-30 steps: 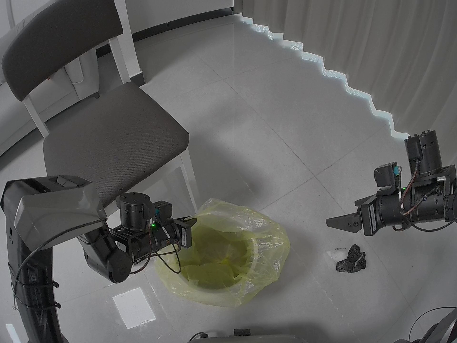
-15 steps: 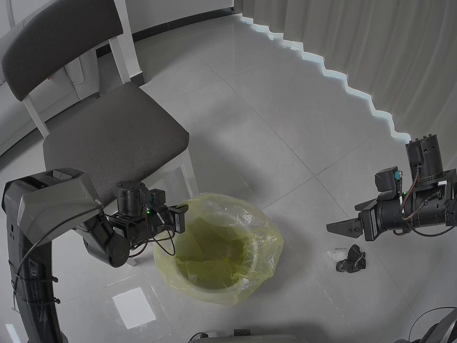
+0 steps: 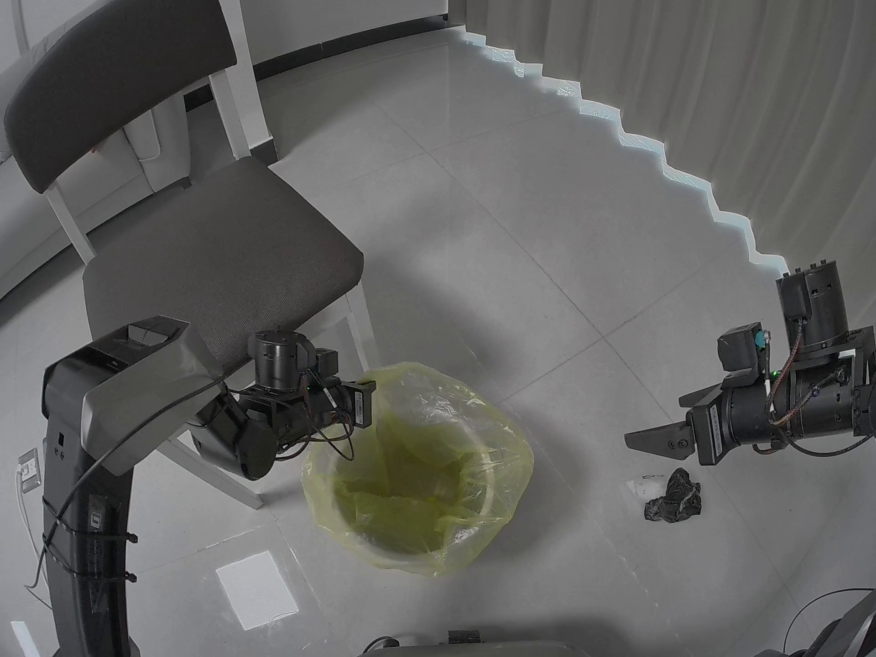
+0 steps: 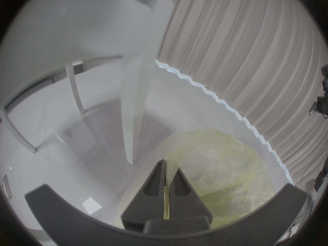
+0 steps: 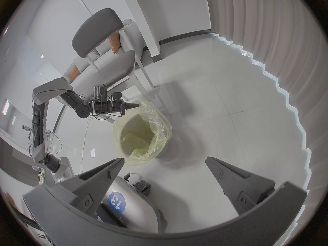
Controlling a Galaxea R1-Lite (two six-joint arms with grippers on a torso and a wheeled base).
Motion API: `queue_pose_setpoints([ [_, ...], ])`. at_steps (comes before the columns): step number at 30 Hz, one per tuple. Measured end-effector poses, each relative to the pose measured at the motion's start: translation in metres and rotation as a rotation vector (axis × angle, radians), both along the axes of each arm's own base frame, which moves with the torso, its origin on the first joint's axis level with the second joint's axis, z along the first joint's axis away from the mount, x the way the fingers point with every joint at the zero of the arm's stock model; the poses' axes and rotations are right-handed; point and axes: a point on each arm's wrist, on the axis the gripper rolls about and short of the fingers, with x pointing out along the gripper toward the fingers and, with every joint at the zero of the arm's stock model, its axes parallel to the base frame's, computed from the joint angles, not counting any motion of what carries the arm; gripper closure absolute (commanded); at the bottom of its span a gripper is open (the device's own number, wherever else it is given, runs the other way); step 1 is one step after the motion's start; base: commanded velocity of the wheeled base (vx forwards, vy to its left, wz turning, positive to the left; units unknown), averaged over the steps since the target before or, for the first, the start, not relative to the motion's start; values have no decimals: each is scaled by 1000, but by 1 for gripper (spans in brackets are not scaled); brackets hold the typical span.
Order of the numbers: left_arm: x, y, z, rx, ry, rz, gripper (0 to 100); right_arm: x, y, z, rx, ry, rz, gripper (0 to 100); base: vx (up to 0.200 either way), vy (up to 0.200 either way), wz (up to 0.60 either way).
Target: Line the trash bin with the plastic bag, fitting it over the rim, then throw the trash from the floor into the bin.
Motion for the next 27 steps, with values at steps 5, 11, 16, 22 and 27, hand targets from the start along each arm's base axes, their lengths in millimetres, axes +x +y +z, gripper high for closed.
queue_pose_setpoints([
  [5, 10, -7, -8, 2, 15, -8, 100, 1, 0, -2, -1, 8, -1, 0, 0, 0, 0],
  [11, 8, -9, -28, 16, 63, -11, 100, 3, 0, -5, -2, 20, 0, 0, 0, 0, 0],
  [16, -3, -7, -35, 29, 98, -16, 100, 5, 1, -7, 3, 28, 14, 0, 0, 0, 0],
  [22, -3, -8, -30, 25, 81, -11, 100, 8, 3, -9, 2, 34, 22, 0, 0, 0, 0],
  [27, -4, -10, -29, 33, 77, -4, 0, 9, 5, -12, 2, 40, 24, 0, 0, 0, 0],
])
